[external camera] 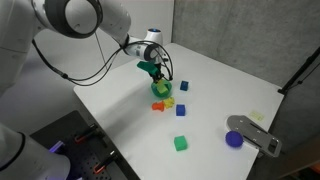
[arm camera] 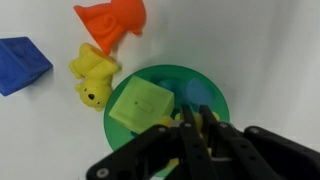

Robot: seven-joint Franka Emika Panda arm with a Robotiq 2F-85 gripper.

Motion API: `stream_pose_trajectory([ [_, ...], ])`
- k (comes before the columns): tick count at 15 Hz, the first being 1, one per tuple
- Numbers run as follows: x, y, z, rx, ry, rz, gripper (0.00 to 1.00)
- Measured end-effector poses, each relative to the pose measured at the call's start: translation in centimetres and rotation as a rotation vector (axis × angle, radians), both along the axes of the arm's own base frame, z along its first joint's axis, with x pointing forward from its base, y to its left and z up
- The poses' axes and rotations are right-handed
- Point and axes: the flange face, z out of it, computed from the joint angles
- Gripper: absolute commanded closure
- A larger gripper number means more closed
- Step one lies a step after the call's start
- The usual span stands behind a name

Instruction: Pick up the light green block and put it in the green bowl, pick up the yellow microbe shaped toy and put it in the green bowl

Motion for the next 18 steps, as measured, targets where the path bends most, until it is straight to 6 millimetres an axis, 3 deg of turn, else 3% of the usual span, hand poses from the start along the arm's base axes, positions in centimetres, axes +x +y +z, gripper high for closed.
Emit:
stream_pose_trajectory([
  [4,-0.3,0.9,-2.9,-0.006,0.038,0.014,0.96],
  [10,-1.4,1.4,-3.5,-0.026,0.140,0.025,0.95],
  [11,-1.6,1.4,-3.6,-0.029,0.154,0.024,0.88],
  [12,-1.7,1.3,-3.6,-0.031,0.164,0.024,0.62],
  [14,-1.7,1.1,-3.6,-0.034,0.177,0.021,0.55],
  [18,-1.7,0.9,-3.5,-0.034,0.177,0.018,0.22],
])
